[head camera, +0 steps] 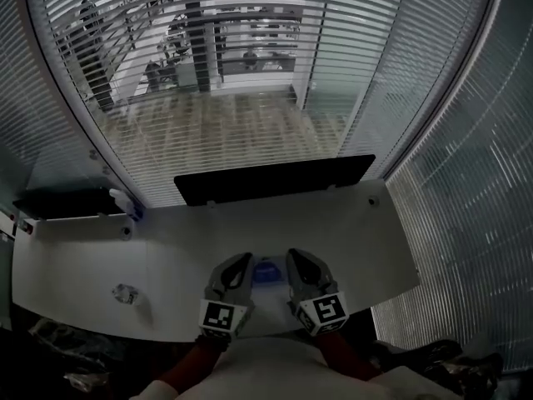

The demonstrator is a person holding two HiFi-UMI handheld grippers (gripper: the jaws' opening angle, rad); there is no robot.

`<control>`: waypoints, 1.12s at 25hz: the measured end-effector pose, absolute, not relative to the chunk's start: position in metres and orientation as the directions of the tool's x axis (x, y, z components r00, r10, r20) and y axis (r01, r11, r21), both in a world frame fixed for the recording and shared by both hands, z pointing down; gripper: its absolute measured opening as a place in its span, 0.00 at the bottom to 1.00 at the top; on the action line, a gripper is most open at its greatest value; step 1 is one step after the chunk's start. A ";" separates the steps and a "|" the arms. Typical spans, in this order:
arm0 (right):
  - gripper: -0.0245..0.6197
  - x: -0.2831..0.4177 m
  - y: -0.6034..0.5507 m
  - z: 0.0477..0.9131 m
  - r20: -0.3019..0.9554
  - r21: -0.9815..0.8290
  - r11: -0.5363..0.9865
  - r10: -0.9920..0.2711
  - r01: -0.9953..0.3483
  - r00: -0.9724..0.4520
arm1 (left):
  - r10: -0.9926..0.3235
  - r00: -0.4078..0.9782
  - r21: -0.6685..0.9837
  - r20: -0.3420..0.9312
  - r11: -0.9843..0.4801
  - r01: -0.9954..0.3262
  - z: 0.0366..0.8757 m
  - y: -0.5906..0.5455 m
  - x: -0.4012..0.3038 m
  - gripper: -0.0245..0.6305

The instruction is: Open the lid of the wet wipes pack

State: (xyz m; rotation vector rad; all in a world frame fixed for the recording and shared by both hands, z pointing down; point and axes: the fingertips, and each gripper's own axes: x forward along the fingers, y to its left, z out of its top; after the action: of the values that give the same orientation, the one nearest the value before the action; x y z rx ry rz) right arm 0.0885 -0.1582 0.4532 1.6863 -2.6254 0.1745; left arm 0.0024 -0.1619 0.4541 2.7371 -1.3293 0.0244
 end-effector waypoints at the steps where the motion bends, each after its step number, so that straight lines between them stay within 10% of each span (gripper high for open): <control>1: 0.04 0.090 -0.161 0.457 0.076 -0.075 0.418 -0.903 -0.905 -0.423 | -0.774 0.629 0.066 0.078 -0.625 -0.778 0.463 -0.162 0.006 0.04; 28: 0.04 0.065 -0.187 0.611 0.456 0.097 0.677 -0.682 -0.729 -0.573 | -0.689 0.528 0.070 0.496 -0.574 -0.816 0.672 -0.198 -0.006 0.04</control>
State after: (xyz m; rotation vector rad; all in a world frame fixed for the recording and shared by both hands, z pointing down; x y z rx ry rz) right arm 0.0647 -0.1867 0.6115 1.0934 -2.4297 0.1388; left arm -0.0061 -0.1979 0.6722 2.4769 -1.2561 0.6120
